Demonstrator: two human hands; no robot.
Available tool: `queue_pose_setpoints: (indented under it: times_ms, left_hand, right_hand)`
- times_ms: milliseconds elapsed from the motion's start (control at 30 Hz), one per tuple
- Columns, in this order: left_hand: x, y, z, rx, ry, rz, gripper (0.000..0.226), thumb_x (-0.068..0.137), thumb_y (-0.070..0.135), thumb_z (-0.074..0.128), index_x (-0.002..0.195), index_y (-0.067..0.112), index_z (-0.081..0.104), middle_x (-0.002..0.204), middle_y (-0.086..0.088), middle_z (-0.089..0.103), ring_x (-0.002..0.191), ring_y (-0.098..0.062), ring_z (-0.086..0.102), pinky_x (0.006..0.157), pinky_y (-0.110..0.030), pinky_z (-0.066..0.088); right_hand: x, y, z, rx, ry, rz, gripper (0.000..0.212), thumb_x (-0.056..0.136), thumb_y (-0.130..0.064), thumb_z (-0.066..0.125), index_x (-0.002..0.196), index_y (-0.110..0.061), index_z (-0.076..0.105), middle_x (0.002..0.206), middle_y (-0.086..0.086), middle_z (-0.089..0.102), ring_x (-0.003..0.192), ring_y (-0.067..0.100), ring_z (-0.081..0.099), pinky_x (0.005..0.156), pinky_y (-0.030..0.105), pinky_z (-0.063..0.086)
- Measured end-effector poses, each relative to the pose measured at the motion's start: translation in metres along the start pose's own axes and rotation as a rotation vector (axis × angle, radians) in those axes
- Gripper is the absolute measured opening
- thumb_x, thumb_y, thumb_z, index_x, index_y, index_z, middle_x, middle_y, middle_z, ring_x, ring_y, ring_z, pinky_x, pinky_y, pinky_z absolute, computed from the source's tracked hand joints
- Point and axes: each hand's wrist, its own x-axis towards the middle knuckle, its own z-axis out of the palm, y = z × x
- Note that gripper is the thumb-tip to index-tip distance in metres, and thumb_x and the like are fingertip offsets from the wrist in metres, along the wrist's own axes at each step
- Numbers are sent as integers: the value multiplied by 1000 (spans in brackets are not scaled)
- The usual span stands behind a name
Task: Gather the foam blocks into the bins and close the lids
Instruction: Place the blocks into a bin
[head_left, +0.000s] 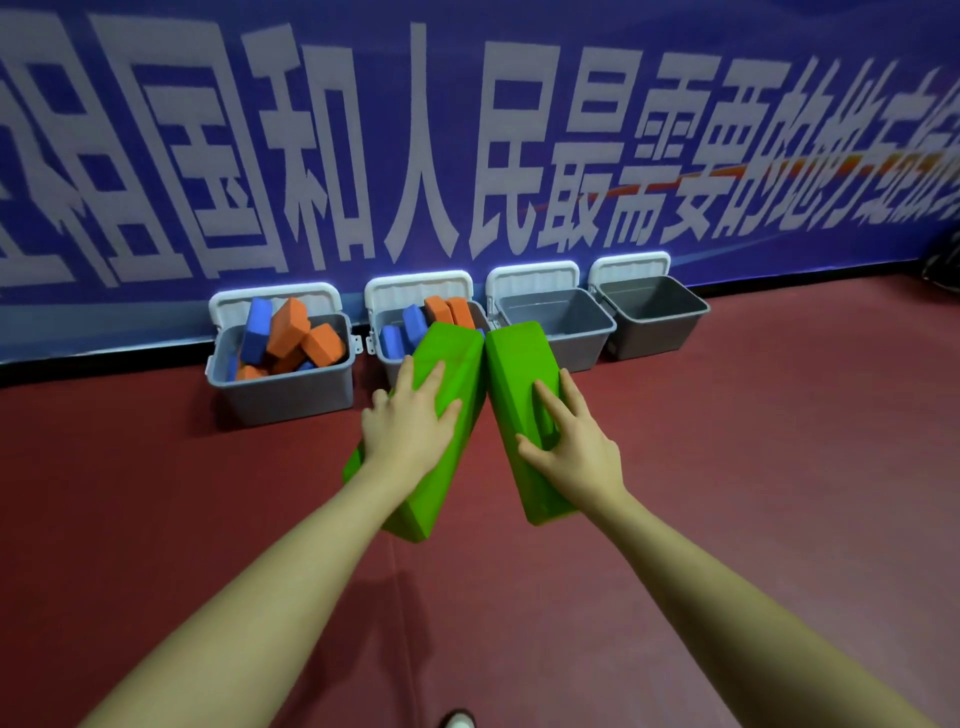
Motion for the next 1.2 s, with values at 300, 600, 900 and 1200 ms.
queue_pose_setpoints:
  times_ms: [300, 600, 900, 1200]
  left_hand:
    - [159, 9, 40, 19, -17, -26, 59, 97, 54, 37, 151, 38, 18, 160, -1, 10, 128, -39, 39, 96, -43, 40]
    - [332, 16, 93, 80, -47, -93, 59, 97, 54, 36, 151, 38, 18, 160, -1, 11, 127, -38, 41, 94, -42, 42]
    - [495, 20, 116, 139, -25, -215, 59, 98, 52, 37, 151, 37, 18, 160, -1, 10, 123, -39, 44, 96, -41, 41]
    - [626, -56, 138, 94, 1, -354, 59, 96, 50, 41, 150, 34, 24, 159, -3, 15, 123, -41, 44, 93, -44, 43]
  right_hand:
    - [165, 24, 35, -15, -33, -20, 71, 83, -51, 64, 146, -41, 32, 160, -15, 7, 126, 23, 49, 73, 33, 42]
    - [350, 71, 79, -3, -99, -77, 72, 83, -51, 64, 147, -40, 31, 160, -14, 9, 126, 22, 49, 74, 33, 42]
    - [532, 92, 110, 9, -211, -111, 74, 82, -50, 63, 147, -40, 29, 161, -12, 9, 123, 25, 50, 82, 37, 47]
    - [676, 62, 179, 2, -283, -183, 73, 82, -52, 63, 147, -40, 30, 161, -14, 7, 121, 22, 53, 73, 33, 49]
